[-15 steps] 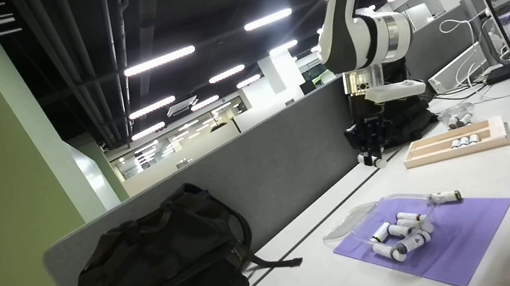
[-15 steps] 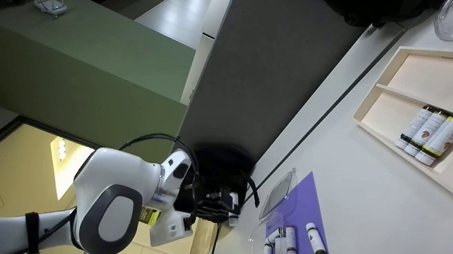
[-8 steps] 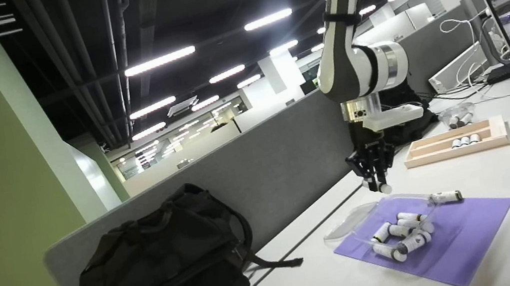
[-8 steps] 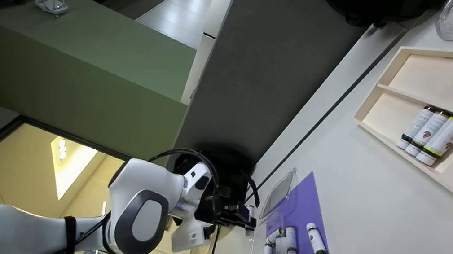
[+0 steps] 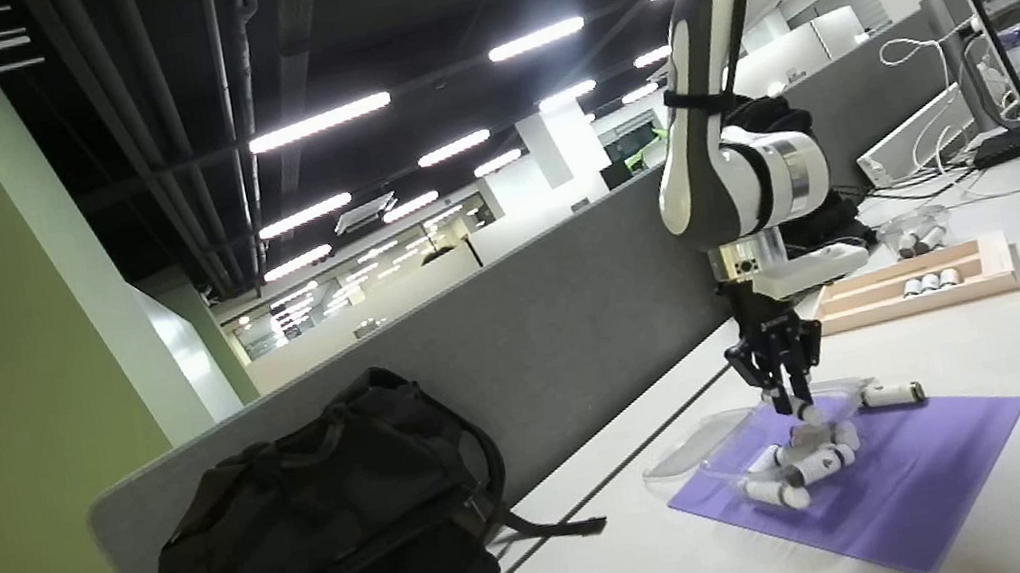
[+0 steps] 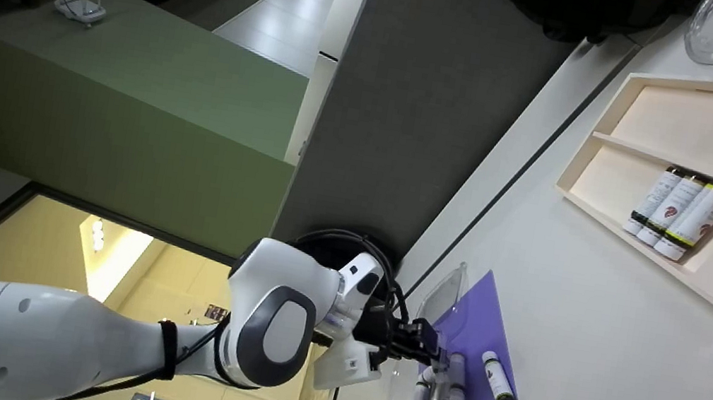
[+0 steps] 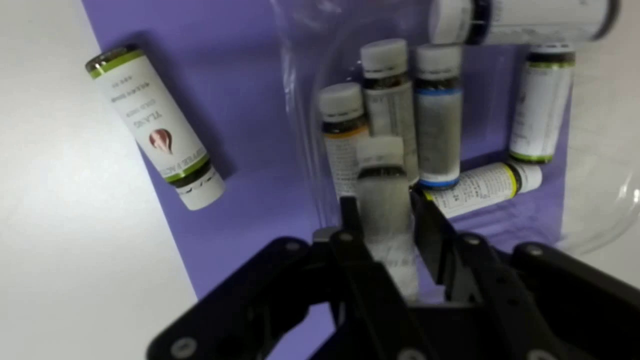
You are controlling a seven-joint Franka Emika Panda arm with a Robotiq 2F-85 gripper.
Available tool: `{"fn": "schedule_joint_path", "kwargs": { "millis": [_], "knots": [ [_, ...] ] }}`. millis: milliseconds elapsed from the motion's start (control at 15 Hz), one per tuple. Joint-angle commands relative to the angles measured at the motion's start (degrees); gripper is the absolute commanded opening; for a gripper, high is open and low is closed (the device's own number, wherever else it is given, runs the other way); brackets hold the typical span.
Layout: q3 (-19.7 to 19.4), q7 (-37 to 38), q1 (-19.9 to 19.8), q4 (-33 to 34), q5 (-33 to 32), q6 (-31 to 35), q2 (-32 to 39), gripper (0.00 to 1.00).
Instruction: Remove one of the bottles from the tray and place it in the container
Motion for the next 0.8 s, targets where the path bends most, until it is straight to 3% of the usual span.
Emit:
{"fn": "schedule_joint_path", "kwargs": {
  "millis": [0, 333, 533, 600, 733],
  "knots": [
    [1.4, 2.0, -1.6, 1.5, -0.7, -3.7, -0.8, 0.65],
    [3.3, 0.5, -3.6, 1.1, 2.0, -10.6, -7.0, 0.98],
    [1.5, 0.9, -3.4, -0.4, 3.4, -10.9, -13.0, 1.00],
    [1.6, -0.3, -2.3, 1.5, 2.9, -10.0, -8.3, 1.00],
    [0.7, -0.4, -2.3, 1.0, 3.4, -10.3, -11.4, 1.00]
  ]
}}
